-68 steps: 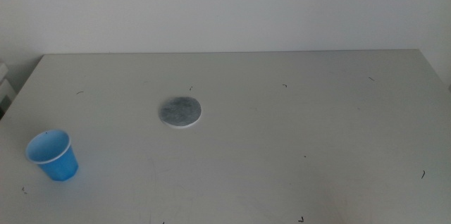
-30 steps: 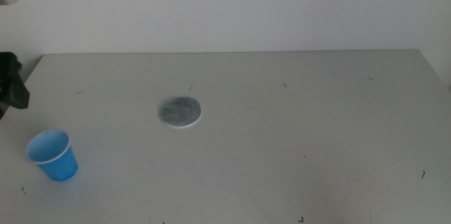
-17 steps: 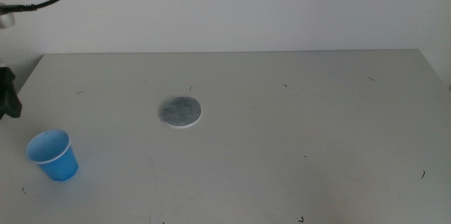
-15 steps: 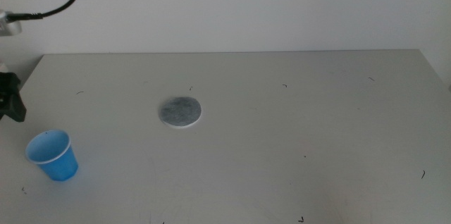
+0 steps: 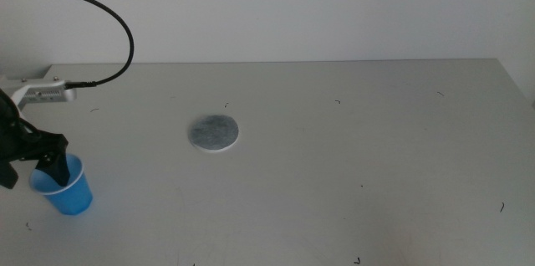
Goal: Place an empty cup on a cup mat.
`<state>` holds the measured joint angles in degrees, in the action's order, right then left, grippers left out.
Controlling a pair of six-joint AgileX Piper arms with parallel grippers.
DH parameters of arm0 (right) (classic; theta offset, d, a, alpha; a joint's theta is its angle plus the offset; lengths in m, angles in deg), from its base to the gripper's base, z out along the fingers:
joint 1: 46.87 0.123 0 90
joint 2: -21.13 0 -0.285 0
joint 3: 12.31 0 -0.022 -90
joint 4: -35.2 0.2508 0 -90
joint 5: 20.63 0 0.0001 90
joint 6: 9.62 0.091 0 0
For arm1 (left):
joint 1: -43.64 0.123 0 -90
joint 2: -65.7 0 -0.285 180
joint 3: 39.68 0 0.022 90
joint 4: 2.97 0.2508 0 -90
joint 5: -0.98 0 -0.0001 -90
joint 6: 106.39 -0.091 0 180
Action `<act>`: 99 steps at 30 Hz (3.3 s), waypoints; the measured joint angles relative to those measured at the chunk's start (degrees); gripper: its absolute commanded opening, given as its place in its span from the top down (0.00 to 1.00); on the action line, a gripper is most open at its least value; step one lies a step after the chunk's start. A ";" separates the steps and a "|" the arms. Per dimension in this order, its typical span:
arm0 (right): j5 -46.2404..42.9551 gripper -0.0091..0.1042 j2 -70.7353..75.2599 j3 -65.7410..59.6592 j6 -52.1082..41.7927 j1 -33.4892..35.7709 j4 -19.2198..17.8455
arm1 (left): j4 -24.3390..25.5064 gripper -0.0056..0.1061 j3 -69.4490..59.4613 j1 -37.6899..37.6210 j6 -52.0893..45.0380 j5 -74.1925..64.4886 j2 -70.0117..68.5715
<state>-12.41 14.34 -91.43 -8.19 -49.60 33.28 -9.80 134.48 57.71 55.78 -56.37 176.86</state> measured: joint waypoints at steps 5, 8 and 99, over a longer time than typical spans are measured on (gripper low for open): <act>0.00 0.09 0.00 0.00 0.00 0.00 0.00 | -0.79 0.05 0.00 0.00 -0.32 1.14 4.35; 0.00 0.09 0.00 0.00 0.00 0.00 0.00 | -0.79 0.21 0.00 0.00 -0.50 1.25 4.98; 0.00 0.09 0.00 0.00 0.00 0.00 0.00 | -0.33 0.02 42.24 -24.97 17.83 -13.26 15.54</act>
<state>-12.41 14.34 -91.43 -8.19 -49.60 33.28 -10.13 176.73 32.74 73.61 -69.63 192.40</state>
